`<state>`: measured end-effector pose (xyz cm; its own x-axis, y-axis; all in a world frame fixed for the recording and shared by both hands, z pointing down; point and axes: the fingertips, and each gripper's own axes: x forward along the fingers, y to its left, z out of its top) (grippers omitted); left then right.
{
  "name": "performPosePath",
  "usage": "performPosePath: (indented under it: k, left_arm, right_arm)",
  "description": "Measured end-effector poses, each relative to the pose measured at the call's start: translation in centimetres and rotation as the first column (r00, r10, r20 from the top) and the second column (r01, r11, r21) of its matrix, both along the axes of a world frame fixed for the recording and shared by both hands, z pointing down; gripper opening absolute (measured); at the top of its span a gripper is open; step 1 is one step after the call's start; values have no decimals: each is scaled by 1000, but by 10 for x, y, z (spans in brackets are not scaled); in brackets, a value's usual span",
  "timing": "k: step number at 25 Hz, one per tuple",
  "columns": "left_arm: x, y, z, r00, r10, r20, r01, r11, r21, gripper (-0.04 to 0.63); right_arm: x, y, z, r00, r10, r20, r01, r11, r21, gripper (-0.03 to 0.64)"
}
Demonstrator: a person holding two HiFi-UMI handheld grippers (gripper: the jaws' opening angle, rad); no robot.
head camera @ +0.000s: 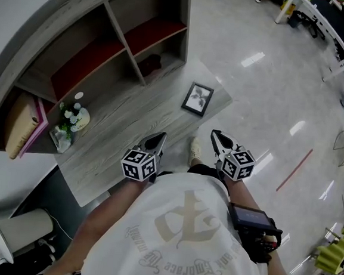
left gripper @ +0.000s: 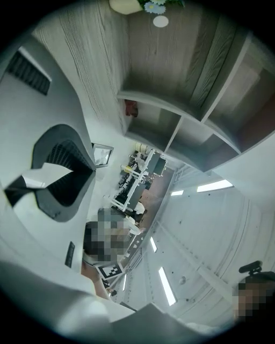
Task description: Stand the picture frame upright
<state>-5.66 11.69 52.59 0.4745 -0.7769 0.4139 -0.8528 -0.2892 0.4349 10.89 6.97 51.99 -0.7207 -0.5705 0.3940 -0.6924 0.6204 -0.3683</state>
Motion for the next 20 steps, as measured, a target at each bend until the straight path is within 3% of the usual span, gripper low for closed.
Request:
performPosePath:
  k: [20]
  left_arm:
    - [11,-114,10,999,11,46,-7,996,-91,5]
  right_arm:
    - [-1,-121,31,1000,-21,8,22,991,-135,5]
